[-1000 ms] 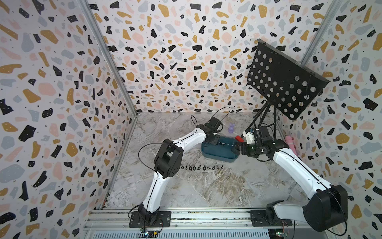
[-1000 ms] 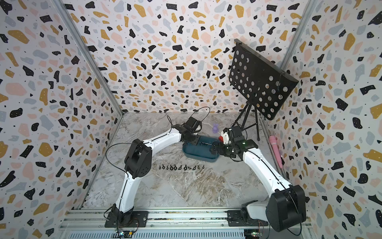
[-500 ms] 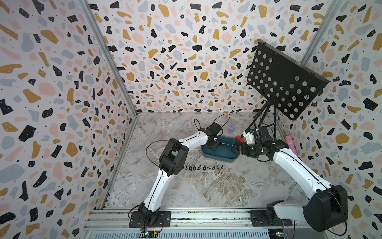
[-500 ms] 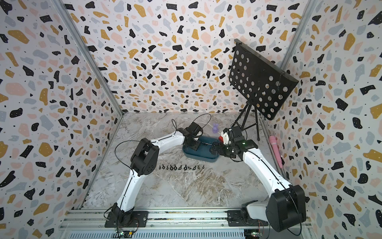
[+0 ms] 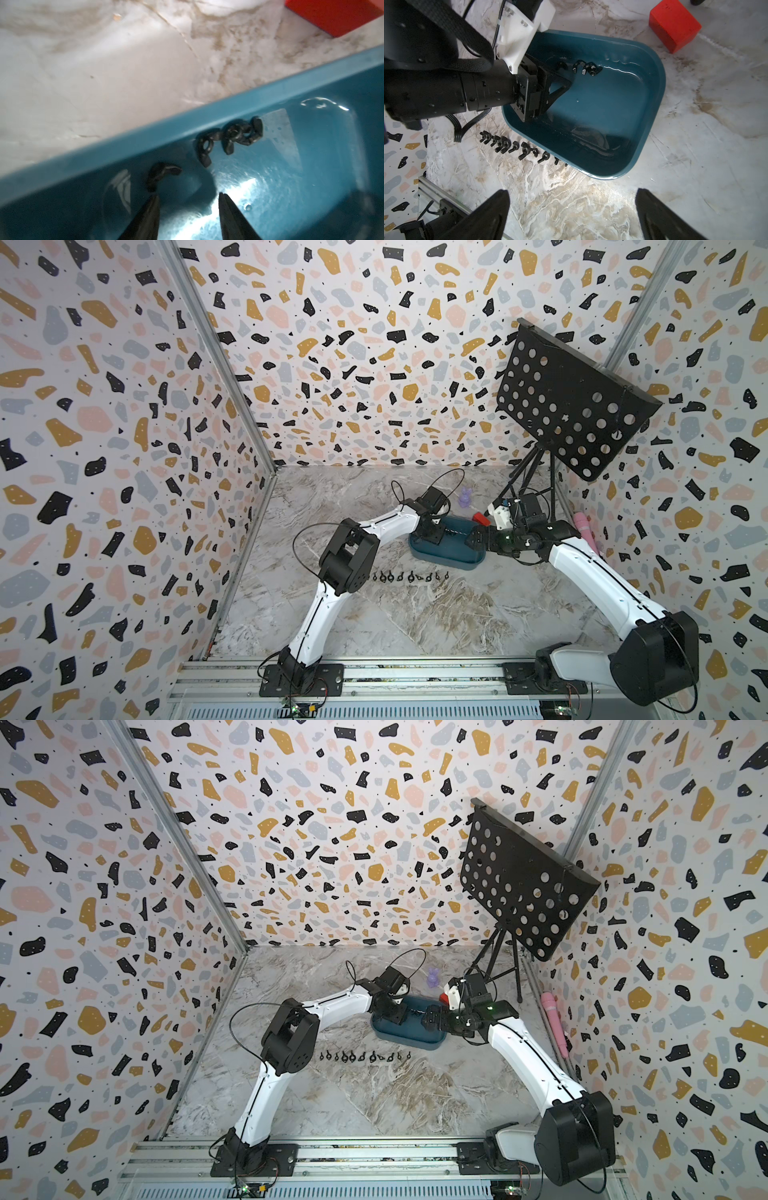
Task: Take out the wing nut from the storage box
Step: Pick up the wing nut from the storage box.
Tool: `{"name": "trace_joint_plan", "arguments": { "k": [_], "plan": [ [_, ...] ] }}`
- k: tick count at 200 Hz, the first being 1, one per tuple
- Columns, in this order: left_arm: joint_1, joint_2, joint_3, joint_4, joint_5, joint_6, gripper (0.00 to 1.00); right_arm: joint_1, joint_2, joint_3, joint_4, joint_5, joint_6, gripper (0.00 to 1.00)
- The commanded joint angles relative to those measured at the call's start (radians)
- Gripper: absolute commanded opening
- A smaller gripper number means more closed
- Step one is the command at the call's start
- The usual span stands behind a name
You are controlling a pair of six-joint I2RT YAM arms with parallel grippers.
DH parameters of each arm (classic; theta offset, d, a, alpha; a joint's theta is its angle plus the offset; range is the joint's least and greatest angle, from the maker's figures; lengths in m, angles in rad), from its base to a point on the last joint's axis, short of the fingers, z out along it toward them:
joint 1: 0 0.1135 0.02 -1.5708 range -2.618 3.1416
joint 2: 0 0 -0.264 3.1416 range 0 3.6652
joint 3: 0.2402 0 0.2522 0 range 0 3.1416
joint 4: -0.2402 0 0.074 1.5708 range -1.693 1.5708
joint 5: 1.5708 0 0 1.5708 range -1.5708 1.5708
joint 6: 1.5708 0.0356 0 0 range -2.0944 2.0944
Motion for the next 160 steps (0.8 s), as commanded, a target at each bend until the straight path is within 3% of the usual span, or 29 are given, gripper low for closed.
{"name": "trace_joint_plan", "arguments": {
  "k": [1, 51, 110, 160],
  "plan": [
    [-0.010, -0.064, -0.024, 0.023, 0.012, -0.026, 0.48, -0.005, -0.024, -0.001, -0.009, -0.007, -0.003, 1.00],
    [-0.010, -0.072, -0.014, 0.029, -0.072, 0.045, 0.44, -0.005, -0.029, -0.007, -0.008, -0.008, 0.000, 1.00],
    [-0.009, -0.038, -0.006, 0.031, -0.150, 0.300, 0.44, -0.005, -0.033, -0.011, -0.009, -0.005, -0.002, 1.00],
    [-0.006, 0.001, 0.027, 0.032, -0.162, 0.385, 0.42, -0.005, -0.022, -0.009, -0.010, -0.010, -0.003, 1.00]
  ]
}}
